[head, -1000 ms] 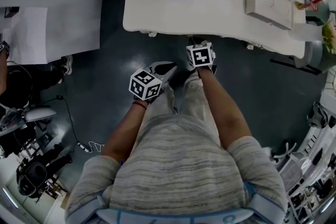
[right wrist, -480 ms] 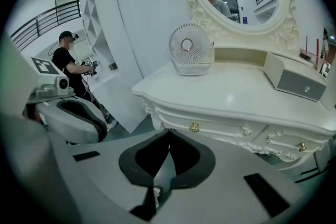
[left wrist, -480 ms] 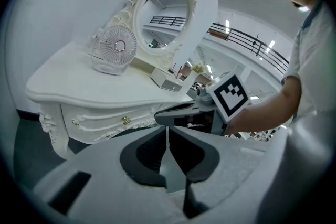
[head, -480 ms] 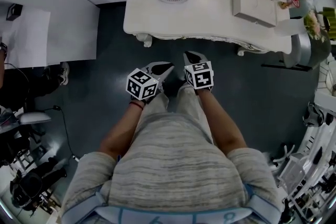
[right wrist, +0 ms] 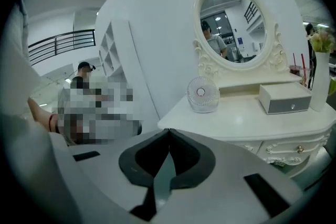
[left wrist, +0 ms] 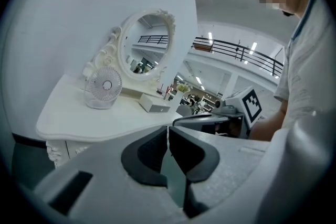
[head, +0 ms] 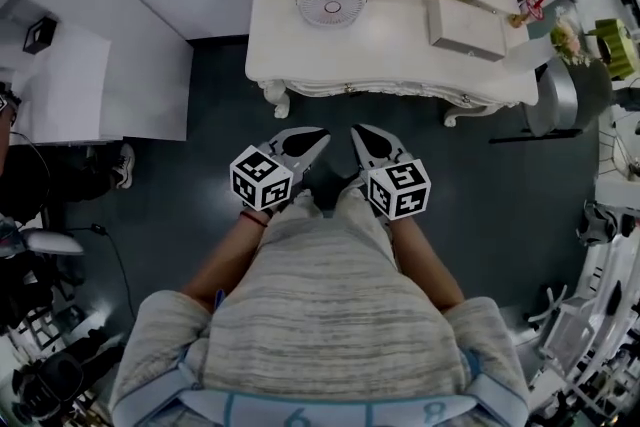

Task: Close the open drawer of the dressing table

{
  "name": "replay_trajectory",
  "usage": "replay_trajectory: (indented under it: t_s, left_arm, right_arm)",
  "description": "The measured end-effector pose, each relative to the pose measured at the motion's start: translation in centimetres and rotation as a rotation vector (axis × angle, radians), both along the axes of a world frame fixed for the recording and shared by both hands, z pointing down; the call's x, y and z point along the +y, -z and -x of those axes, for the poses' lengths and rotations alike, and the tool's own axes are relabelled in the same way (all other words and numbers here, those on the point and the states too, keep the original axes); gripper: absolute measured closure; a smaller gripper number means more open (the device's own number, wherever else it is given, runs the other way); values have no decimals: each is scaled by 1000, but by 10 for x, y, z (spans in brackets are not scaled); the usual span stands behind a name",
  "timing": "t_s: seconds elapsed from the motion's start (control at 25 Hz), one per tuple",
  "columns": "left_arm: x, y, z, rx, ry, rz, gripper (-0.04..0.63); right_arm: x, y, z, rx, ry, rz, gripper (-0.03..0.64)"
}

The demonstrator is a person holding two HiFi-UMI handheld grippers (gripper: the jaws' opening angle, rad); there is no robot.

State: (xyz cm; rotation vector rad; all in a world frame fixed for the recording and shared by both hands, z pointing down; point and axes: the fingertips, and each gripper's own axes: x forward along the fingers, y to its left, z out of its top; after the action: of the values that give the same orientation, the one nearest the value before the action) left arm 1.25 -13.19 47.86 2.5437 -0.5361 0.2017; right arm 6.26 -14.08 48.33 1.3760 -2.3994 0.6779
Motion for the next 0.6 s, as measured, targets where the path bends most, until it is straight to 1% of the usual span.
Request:
replay_trajectory:
  t_s: [0.24,0.6]
  left_arm:
    - [10,53,23,70,6,-105,578]
    - [39,102,50,134,-6,-195,578]
  right_arm:
    - [27,53,14,-61,-14,-105,606]
    - [59,104,38,-115,-12,-199,606]
